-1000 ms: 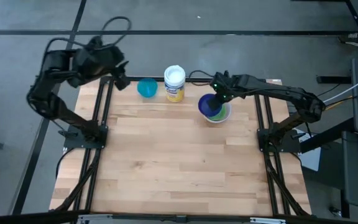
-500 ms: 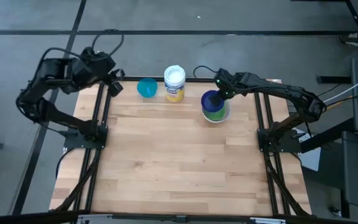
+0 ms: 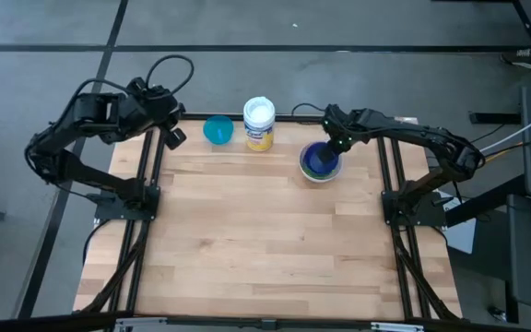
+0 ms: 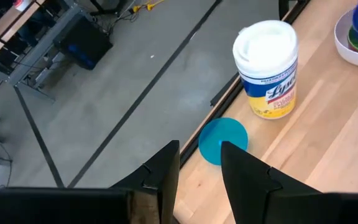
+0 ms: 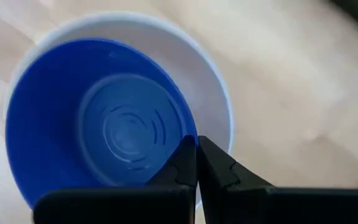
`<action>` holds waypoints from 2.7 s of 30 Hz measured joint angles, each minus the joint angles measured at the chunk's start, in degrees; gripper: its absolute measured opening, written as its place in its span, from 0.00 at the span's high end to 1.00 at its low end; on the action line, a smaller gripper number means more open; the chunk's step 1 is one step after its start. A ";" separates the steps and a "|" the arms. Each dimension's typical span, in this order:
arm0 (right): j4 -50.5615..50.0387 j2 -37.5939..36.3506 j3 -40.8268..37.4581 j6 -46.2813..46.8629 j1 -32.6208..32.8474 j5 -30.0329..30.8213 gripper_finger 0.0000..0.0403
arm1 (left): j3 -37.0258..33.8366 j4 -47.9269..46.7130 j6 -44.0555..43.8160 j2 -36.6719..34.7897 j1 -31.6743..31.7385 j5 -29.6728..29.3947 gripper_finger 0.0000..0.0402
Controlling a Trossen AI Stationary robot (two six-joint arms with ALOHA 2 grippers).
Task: Nest bowls inside each other
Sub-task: Stack the blue bowl on the green bowl, then stack the light blue bowl on the blue bowl
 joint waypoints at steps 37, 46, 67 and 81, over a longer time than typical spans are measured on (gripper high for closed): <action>10.04 -8.31 -6.36 4.40 -0.47 -8.61 0.57 | -0.02 1.29 1.56 -2.20 0.00 0.26 0.72; 9.85 -21.33 0.92 6.39 0.63 -8.45 0.45 | -9.09 1.35 7.81 -1.81 3.30 7.24 0.72; 5.58 -23.05 28.28 0.08 10.23 -5.31 0.50 | -35.83 28.67 32.79 6.21 22.11 31.41 0.72; 5.83 -18.85 28.28 0.08 15.18 -5.40 0.52 | -35.87 40.77 31.78 19.33 42.48 38.57 0.66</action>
